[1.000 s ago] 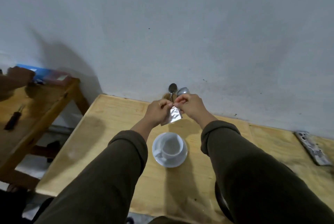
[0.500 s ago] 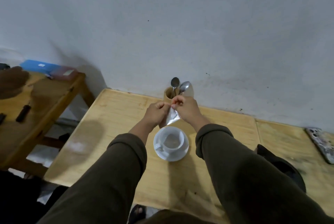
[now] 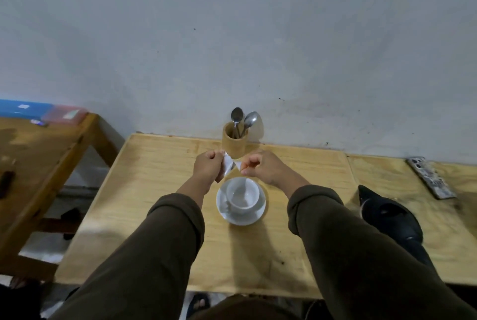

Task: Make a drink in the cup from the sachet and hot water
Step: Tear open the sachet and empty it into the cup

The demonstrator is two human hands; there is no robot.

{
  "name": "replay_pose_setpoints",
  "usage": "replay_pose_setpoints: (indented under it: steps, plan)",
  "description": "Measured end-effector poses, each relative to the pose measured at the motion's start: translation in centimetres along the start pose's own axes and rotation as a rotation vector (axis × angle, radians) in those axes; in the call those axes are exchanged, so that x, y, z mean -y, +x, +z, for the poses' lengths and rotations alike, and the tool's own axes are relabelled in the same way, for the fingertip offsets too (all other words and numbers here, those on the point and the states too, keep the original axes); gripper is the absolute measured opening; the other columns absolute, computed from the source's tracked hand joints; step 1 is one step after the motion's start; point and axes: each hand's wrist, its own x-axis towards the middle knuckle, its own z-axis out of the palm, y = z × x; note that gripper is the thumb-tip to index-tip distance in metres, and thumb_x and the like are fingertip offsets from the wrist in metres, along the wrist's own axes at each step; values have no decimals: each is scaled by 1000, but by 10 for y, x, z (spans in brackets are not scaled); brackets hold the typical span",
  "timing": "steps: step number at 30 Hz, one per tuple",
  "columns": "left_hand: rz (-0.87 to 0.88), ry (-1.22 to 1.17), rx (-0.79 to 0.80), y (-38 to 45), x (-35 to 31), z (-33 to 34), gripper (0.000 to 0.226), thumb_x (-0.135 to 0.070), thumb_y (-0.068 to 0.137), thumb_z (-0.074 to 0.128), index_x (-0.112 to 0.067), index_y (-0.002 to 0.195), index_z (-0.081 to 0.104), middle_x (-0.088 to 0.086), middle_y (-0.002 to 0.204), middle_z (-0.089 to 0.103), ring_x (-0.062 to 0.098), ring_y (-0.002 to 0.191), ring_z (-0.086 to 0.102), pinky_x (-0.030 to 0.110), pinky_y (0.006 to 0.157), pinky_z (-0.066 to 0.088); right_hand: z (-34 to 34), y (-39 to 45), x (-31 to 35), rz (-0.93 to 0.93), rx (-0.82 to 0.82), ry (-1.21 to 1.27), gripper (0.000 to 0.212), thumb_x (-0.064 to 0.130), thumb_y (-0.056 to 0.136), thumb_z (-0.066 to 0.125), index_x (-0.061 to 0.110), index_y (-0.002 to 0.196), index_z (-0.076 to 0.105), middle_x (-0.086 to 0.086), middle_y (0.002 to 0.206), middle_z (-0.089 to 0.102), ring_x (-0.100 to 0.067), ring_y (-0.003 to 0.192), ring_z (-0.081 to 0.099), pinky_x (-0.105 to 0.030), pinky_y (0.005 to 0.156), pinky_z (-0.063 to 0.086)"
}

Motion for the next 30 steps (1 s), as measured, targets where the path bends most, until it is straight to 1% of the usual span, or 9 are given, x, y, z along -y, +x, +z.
replay_pose_setpoints:
  steps: [4,8,13,15,19,22,25,27,30]
  plan:
    - [-36,68,52,3,6,4,24,-24,92,57,-18,70,64,9,74,62,25,74,57,35,73,53,3,-9,-4,-26,-81,-58,10,7,80,68,16,76,65,-1,97,52,-9,77,50,-12,67,38]
    - [-68,231,126,2,14,5,24,-23,88,63,-16,66,64,15,82,65,26,78,61,45,89,58,12,-17,-12,4,-112,-79,7,7,79,65,12,78,69,-1,90,61,-13,76,55,-22,71,43]
    - [-69,462,141,-4,19,9,25,-29,86,66,-5,85,73,12,80,68,28,83,68,37,91,57,24,-29,-20,53,-62,-58,12,1,76,59,13,76,62,-4,77,62,-18,74,57,-30,69,47]
    - [-87,556,143,-8,18,11,24,-31,85,66,-8,79,71,10,80,69,28,94,70,33,92,56,29,-32,-24,67,-31,-54,16,1,72,61,15,79,58,-4,79,60,-17,72,53,-28,67,45]
    - [-92,657,132,-12,12,17,16,-29,85,64,-17,93,69,5,105,70,22,113,62,27,97,47,38,-35,-29,77,5,-78,32,7,67,71,15,94,57,-2,80,56,-17,70,49,-23,60,41]
    - [-96,718,144,-13,7,18,8,-22,83,63,-20,76,61,0,83,65,20,104,66,25,95,50,47,-34,-32,53,-87,-60,27,10,70,73,17,94,61,-4,75,54,-18,70,49,-22,61,40]
    - [-129,646,144,-9,4,18,19,-14,81,63,-18,64,55,4,75,64,24,96,70,33,98,54,51,-30,-35,56,-180,-27,15,13,78,70,10,92,70,2,65,50,-16,70,48,-15,60,38]
    - [-120,618,131,-7,3,15,22,-23,86,60,-16,66,56,4,75,66,22,90,65,33,100,52,52,-28,-36,77,-225,28,13,13,80,69,8,92,73,2,66,51,-15,71,49,-11,58,36]
    - [-123,504,138,-5,5,13,39,-39,92,51,-9,76,71,14,99,77,27,100,70,36,102,50,54,-23,-37,115,-278,89,12,13,82,68,6,91,73,-3,74,58,-16,73,52,-10,58,36]
